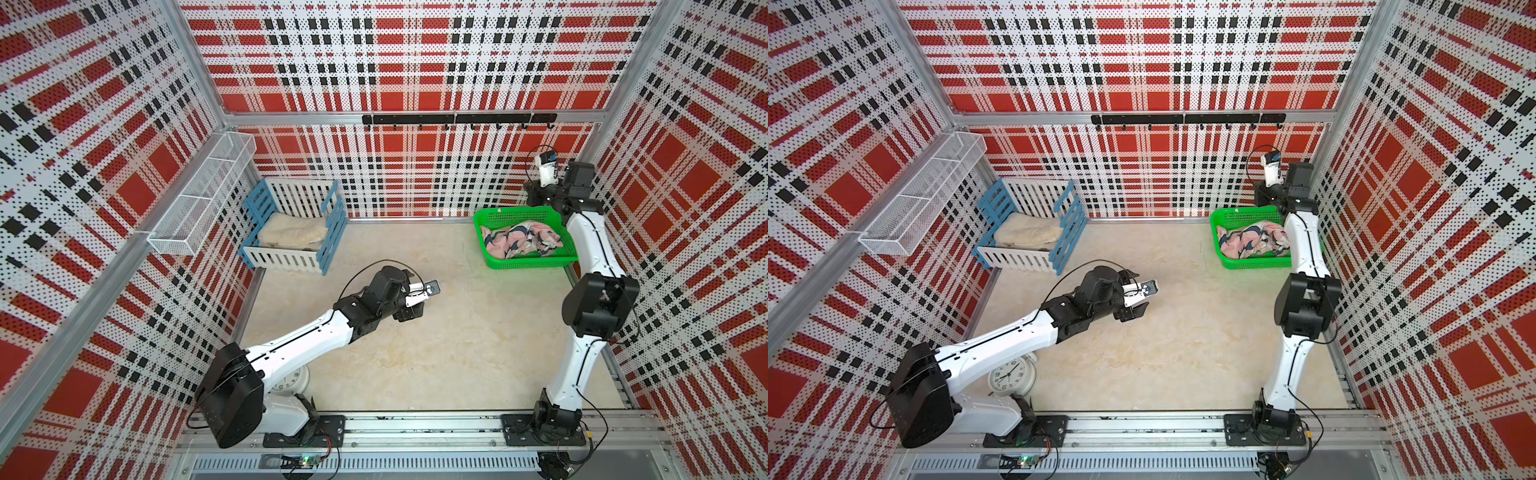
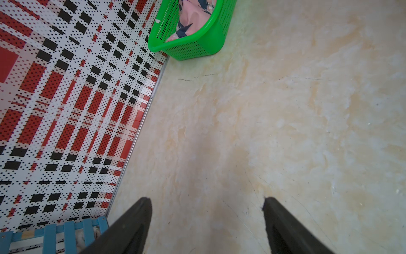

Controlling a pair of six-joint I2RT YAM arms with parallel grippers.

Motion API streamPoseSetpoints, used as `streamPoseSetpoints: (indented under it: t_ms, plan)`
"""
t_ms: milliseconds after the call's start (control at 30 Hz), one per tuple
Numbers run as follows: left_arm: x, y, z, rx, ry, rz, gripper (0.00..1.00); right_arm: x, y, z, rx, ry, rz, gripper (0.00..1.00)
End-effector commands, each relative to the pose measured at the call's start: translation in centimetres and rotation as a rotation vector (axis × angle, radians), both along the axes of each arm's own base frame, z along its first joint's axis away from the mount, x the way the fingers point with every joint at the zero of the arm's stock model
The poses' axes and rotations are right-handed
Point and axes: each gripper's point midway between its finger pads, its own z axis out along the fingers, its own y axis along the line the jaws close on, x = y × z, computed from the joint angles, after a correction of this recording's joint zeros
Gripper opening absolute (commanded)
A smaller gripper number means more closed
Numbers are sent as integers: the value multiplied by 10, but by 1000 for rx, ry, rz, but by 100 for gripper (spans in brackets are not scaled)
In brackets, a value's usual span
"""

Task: Roll up the shorts
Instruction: Place the shorts in the bin.

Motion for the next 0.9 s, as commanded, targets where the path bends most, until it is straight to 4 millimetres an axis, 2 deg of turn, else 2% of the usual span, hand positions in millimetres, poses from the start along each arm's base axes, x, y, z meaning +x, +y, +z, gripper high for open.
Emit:
streamPoseSetpoints:
  t_ms: [0,133,333,400,533,600,700,767,867]
  plan:
    - [-7,2,-1,-8,10,1,85,1,-11,-89,236,287,-120,0]
    - [-10,9,-2,-6,8,18,85,-17,-30,-132,239,381,-229,0]
    - [-14,17,-8,-4,12,31,85,-62,-71,-171,225,440,-393,0]
    - [-14,18,-9,-1,14,32,85,-69,-84,-185,222,463,-431,0]
    - [-15,20,-9,-1,13,35,85,-71,-107,-199,203,490,-497,0]
    - [-15,19,-6,-8,9,35,85,-67,-115,-198,186,489,-509,0]
    - [-14,19,-2,-21,5,41,85,-59,-107,-184,207,460,-446,0]
    - [-12,19,2,-37,-3,52,85,-58,-96,-164,222,431,-405,0]
    - [-3,25,9,-88,-47,115,85,-69,-83,-127,192,379,-386,0]
